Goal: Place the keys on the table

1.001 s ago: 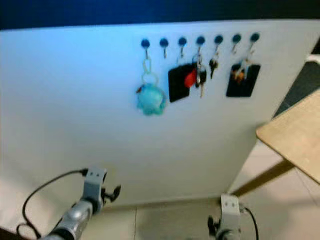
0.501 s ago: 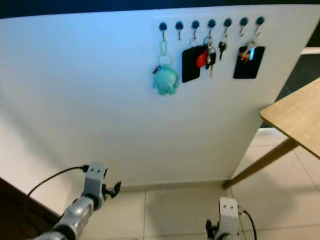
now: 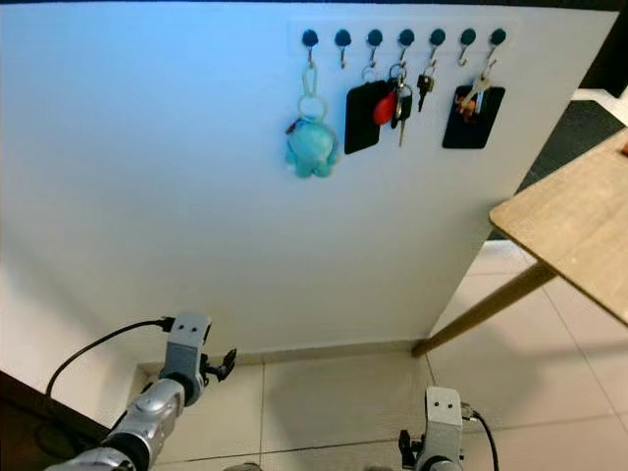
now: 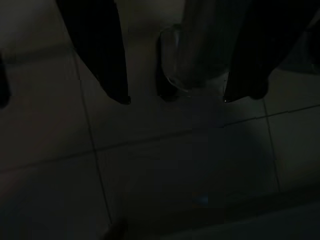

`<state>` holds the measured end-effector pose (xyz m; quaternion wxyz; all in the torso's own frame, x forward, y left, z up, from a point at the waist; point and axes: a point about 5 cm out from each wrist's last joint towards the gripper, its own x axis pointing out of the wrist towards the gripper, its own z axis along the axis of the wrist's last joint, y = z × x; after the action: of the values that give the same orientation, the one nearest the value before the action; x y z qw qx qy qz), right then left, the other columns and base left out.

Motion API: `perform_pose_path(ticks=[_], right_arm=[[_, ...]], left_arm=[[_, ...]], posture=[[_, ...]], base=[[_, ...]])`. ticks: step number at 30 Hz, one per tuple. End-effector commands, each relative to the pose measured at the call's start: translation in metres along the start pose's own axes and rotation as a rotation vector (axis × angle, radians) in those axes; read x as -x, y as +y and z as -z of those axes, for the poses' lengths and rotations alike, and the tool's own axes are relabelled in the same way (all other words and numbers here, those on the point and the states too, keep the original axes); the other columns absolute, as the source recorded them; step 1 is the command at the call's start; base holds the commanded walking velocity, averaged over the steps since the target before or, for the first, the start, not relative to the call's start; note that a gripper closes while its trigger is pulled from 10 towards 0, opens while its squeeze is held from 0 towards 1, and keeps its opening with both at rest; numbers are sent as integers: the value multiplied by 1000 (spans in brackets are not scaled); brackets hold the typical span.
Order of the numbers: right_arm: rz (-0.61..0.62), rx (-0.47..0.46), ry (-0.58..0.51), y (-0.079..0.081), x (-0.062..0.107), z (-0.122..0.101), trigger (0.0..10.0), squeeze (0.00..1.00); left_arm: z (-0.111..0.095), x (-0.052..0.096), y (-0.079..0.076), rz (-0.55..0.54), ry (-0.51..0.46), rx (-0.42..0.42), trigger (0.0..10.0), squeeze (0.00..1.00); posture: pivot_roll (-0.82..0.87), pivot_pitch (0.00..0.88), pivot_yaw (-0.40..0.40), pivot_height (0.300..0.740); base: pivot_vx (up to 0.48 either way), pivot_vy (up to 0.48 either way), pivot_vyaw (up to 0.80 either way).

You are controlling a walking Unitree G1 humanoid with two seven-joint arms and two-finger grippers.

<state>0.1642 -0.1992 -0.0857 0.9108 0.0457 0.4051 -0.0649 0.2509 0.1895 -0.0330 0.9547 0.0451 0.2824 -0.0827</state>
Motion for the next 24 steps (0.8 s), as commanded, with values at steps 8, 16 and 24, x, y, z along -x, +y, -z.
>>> perform_pose_path(ticks=[8,16,24], right_arm=[[14,0,8,-6,1,3,10000,0],[4,5,-1,-3,0,0,10000,0],[-7,28,0,-1,0,0,10000,0]], left_arm=[[2,-1,2,-65,34,10,10000,0],[3,-1,0,-49,46,-19,10000,0],[3,-1,-2,-47,32,-18,10000,0]], posture=[[33,31,14,740],[34,33,16,740],[31,27,16,740]], base=[[0,0,0],[0,0,0],[0,0,0]])
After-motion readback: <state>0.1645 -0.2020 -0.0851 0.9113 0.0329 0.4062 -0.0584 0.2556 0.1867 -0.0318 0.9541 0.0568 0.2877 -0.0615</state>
